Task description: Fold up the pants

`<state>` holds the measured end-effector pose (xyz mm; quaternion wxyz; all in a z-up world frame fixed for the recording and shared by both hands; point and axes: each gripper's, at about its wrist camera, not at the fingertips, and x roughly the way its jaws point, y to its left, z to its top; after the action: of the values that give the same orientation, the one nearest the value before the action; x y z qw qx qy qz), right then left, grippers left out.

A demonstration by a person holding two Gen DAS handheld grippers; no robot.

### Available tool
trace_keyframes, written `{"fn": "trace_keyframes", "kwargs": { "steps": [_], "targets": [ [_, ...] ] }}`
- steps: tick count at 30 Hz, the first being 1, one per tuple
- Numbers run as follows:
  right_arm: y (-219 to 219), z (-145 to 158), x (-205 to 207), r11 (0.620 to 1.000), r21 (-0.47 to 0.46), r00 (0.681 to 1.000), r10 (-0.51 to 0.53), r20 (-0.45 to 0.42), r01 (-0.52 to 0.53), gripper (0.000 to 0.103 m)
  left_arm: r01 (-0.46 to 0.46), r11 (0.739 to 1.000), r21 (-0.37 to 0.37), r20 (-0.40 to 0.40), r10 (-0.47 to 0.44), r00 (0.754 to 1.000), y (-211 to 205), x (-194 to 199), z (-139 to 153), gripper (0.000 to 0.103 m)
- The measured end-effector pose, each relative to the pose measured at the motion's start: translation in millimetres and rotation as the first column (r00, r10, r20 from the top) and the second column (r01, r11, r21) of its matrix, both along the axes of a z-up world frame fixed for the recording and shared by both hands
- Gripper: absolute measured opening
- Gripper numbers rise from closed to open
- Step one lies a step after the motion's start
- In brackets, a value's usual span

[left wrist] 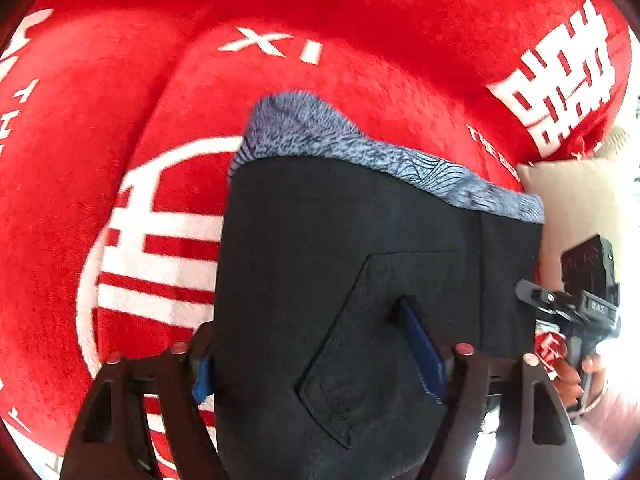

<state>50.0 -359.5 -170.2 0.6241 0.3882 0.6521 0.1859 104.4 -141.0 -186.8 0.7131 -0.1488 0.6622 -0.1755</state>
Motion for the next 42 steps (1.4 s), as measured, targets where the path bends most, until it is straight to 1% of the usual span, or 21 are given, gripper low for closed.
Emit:
{"fn": "trace_keyframes", "kwargs": {
  "steps": [3,7,8,9,10,11,13,14,15,18,20,22,25,27,30,31,35,36,38,40,42],
  "targets": [
    [4.7,1.1,3.2,0.998,-0.053,0.999,0.033,0.009,-0.032,0.050,0.003,0.999,0.046,0.003,-0.004,1.000,-2.5,0.4,2.2,0.087],
    [11.9,10.6,6.3,0.988,-0.142,0.998,0.061,0.006,-0.059,0.056,0.023,0.987,0.157,0.066,-0.034,0.997,-6.1,-1.8,17.8,0.087],
    [14.7,14.7,6.6,0.981,-0.182,0.997,0.073,0.010,-0.070,0.063,0.014,0.982,0.190,0.085,-0.030,0.996,-5.3,-2.1,21.3,0.087],
    [18.2,19.6,6.3,0.961,-0.263,0.995,0.096,0.009,-0.090,0.073,0.002,0.975,0.222,0.101,-0.025,0.995,-3.9,-2.2,24.3,0.089],
    [19.8,22.5,6.2,0.946,-0.307,0.994,0.111,0.008,-0.103,0.074,-0.011,0.968,0.251,0.111,-0.018,0.994,-3.2,-1.3,25.9,0.095],
    [23.0,26.8,5.7,0.929,-0.352,0.991,0.130,0.011,-0.118,0.074,-0.029,0.957,0.288,0.127,-0.009,0.992,-1.4,-2.0,28.7,0.095],
    [25.1,32.1,4.6,0.908,-0.398,0.990,0.141,0.003,-0.128,0.075,-0.042,0.951,0.307,0.129,0.003,0.992,1.3,-4.0,31.2,0.095],
    [25.2,34.2,2.6,0.895,-0.426,0.990,0.140,-0.008,-0.130,0.079,-0.046,0.944,0.326,0.124,0.005,0.992,2.2,-5.4,31.5,0.095],
    [25.8,35.8,1.1,0.881,-0.454,0.991,0.135,-0.025,-0.131,0.080,-0.044,0.938,0.344,0.124,0.001,0.992,2.1,-7.1,33.0,0.095],
    [24.8,41.0,-3.0,0.863,-0.490,0.993,0.105,-0.058,-0.120,0.080,-0.040,0.916,0.398,0.122,-0.009,0.993,-0.1,-11.8,41.7,0.095],
    [24.0,48.3,-5.5,0.842,-0.526,0.993,0.091,-0.077,-0.118,0.081,-0.036,0.909,0.415,0.113,-0.013,0.993,-2.8,-15.4,48.9,0.095],
    [22.2,56.0,-10.4,0.823,-0.554,0.992,0.086,-0.092,-0.123,0.081,-0.014,0.909,0.417,0.104,-0.032,0.994,-6.3,-20.1,56.0,0.095],
    [24.2,68.7,-20.7,0.791,-0.595,0.988,0.084,-0.127,-0.143,0.082,0.033,0.898,0.439,0.071,-0.071,0.995,-13.9,-29.8,64.6,0.096],
    [30.8,78.1,-27.3,0.781,-0.608,0.988,0.081,-0.130,-0.144,0.083,0.059,0.891,0.450,0.058,-0.095,0.994,-20.1,-38.3,70.4,0.096],
    [44.5,95.3,-35.7,0.776,-0.616,0.989,0.081,-0.120,-0.138,0.088,0.089,0.895,0.436,0.052,-0.124,0.991,-26.3,-49.6,83.0,0.097],
    [50.5,102.1,-39.1,0.771,-0.622,0.990,0.083,-0.112,-0.135,0.089,0.095,0.896,0.434,0.051,-0.130,0.990,-28.0,-52.4,86.8,0.103],
    [72.8,126.2,-44.8,0.758,-0.641,0.993,0.099,-0.067,-0.119,0.103,0.141,0.909,0.392,0.034,-0.168,0.985,-32.0,-60.0,99.4,0.103],
    [78.3,128.7,-43.8,0.758,-0.641,0.993,0.101,-0.061,-0.117,0.103,0.156,0.916,0.370,0.026,-0.177,0.984,-32.0,-61.2,101.1,0.103],
    [88.6,135.0,-43.7,0.753,-0.649,0.994,0.101,-0.049,-0.109,0.103,0.176,0.914,0.365,0.021,-0.197,0.980,-33.2,-63.9,105.2,0.103],
    [98.2,141.3,-43.9,0.727,-0.679,0.993,0.107,-0.041,-0.106,0.103,0.192,0.908,0.373,0.032,-0.220,0.975,-34.2,-67.0,110.8,0.103],
    [108.9,148.5,-45.3,0.684,-0.719,0.991,0.124,-0.047,-0.120,0.103,0.190,0.903,0.385,0.052,-0.227,0.973,-33.8,-69.7,117.9,0.103]
  ]
}}
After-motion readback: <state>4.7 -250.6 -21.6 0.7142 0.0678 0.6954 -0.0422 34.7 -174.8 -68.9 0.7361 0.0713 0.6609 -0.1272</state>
